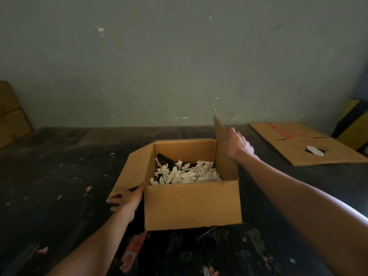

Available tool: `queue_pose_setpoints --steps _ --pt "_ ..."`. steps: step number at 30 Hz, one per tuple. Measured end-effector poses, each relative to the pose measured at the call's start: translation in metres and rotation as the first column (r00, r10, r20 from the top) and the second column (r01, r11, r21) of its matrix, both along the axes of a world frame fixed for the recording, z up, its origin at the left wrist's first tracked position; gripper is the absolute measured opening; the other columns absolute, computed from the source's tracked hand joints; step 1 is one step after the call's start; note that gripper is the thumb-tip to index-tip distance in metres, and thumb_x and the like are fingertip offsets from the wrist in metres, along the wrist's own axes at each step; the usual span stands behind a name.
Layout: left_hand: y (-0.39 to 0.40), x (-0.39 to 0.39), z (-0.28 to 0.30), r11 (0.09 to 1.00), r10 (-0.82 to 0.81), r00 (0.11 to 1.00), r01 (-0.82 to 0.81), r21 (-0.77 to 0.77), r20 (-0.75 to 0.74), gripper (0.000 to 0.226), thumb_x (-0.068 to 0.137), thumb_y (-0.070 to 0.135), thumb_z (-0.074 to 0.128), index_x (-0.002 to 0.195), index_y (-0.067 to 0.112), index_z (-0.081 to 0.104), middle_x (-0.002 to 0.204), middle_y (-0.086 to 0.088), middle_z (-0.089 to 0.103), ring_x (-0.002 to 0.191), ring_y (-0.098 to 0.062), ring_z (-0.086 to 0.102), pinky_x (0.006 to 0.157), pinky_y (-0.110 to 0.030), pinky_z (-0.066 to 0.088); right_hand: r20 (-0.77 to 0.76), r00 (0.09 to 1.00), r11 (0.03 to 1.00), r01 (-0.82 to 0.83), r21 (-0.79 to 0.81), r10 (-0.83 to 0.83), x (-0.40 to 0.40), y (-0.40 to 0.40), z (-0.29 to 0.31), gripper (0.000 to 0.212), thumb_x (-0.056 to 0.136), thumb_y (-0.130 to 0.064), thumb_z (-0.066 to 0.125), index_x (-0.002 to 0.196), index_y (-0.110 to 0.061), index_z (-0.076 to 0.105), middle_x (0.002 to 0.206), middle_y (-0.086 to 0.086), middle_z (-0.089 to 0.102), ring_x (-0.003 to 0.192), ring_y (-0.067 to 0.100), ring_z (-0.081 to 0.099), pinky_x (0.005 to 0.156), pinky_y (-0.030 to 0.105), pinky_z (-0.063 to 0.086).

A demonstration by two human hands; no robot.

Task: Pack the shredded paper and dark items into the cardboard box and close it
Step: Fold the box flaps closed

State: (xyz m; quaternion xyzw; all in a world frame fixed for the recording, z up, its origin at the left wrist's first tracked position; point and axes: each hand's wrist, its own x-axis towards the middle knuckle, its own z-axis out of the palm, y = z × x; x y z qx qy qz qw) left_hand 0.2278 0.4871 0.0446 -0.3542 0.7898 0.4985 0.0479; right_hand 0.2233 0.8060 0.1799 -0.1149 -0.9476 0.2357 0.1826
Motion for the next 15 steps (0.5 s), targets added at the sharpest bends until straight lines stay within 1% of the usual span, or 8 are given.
queue_pose_setpoints --steps 2,3,5,6,8,11,13,15 --pt "-0.007 -0.003 -0.007 0.933 0.242 0.970 -0.229 0.278 -0.012 0.121 0.074 0.060 0.072 0.156 0.019 -0.006 0.162 -0.020 0.008 0.144 -0.045 0.019 0.115 -0.059 0.023 0.002 0.992 0.991 -0.125 -0.038 0.125 0.004 -0.020 -0.014 0.054 0.096 -0.015 0.052 0.146 -0.022 0.032 0.121 0.006 0.059 0.086 0.021 0.062 0.063 0.037 0.055" --pt "-0.015 -0.007 -0.014 0.866 0.321 0.947 -0.287 0.409 -0.014 0.121 0.070 0.056 0.075 0.157 0.020 -0.001 0.157 -0.021 0.025 0.138 -0.044 0.032 0.111 -0.059 0.031 0.030 0.983 0.983 -0.180 -0.035 0.181 0.008 -0.028 -0.023 0.057 0.097 -0.018 0.050 0.149 -0.024 0.028 0.125 0.005 0.058 0.093 0.023 0.064 0.072 0.043 0.058" --pt "-0.026 -0.005 -0.020 0.736 0.379 0.925 -0.281 0.615 -0.031 0.104 0.070 0.046 0.073 0.155 0.023 0.016 0.142 -0.018 0.047 0.125 -0.040 0.048 0.101 -0.055 0.042 0.136 0.960 0.968 -0.249 0.019 0.244 0.013 -0.041 -0.044 0.056 0.098 -0.032 0.047 0.150 -0.026 0.028 0.137 0.008 0.055 0.115 0.029 0.058 0.096 0.056 0.047" --pt "-0.027 -0.001 -0.016 0.687 0.396 0.917 -0.267 0.676 -0.040 0.089 0.076 0.040 0.070 0.152 0.023 0.026 0.137 -0.014 0.052 0.122 -0.036 0.052 0.098 -0.051 0.045 0.203 0.944 0.959 -0.277 0.052 0.262 0.017 -0.046 -0.055 0.053 0.098 -0.038 0.045 0.148 -0.025 0.031 0.140 0.007 0.053 0.122 0.030 0.053 0.102 0.057 0.041" --pt "-0.025 0.006 -0.004 0.646 0.430 0.897 -0.225 0.729 -0.105 0.059 0.090 0.029 0.063 0.144 0.022 0.041 0.127 -0.008 0.055 0.119 -0.030 0.054 0.093 -0.045 0.049 0.330 0.899 0.936 -0.336 0.103 0.287 0.023 -0.054 -0.078 0.050 0.099 -0.047 0.039 0.143 -0.024 0.037 0.145 0.005 0.048 0.130 0.030 0.045 0.104 0.055 0.034" --pt "-0.023 0.005 0.009 0.637 0.507 0.834 -0.192 0.747 -0.218 0.050 0.093 0.025 0.060 0.141 0.024 0.046 0.129 -0.005 0.056 0.118 -0.026 0.054 0.089 -0.042 0.051 0.428 0.858 0.892 -0.400 0.209 0.285 0.027 -0.057 -0.109 0.058 0.098 -0.054 0.030 0.146 -0.021 0.037 0.153 0.002 0.037 0.139 0.027 0.032 0.108 0.053 0.028" --pt "-0.018 0.008 0.020 0.702 0.501 0.792 -0.136 0.699 -0.349 0.055 0.093 0.020 0.057 0.145 0.023 0.040 0.136 -0.006 0.054 0.121 -0.025 0.053 0.091 -0.042 0.051 0.406 0.874 0.872 -0.399 0.285 0.267 0.029 -0.058 -0.123 0.063 0.098 -0.057 0.026 0.148 -0.020 0.033 0.155 0.001 0.031 0.141 0.026 0.027 0.110 0.051 0.025" --pt "-0.009 0.012 0.031 0.799 0.414 0.753 -0.031 0.600 -0.512 0.057 0.095 0.014 0.053 0.148 0.023 0.036 0.142 -0.003 0.053 0.125 -0.022 0.052 0.098 -0.042 0.048 0.376 0.889 0.865 -0.388 0.317 0.261 0.029 -0.057 -0.129 0.064 0.097 -0.058 0.024 0.149 -0.021 0.031 0.155 0.001 0.029 0.141 0.026 0.025 0.110 0.051 0.024"
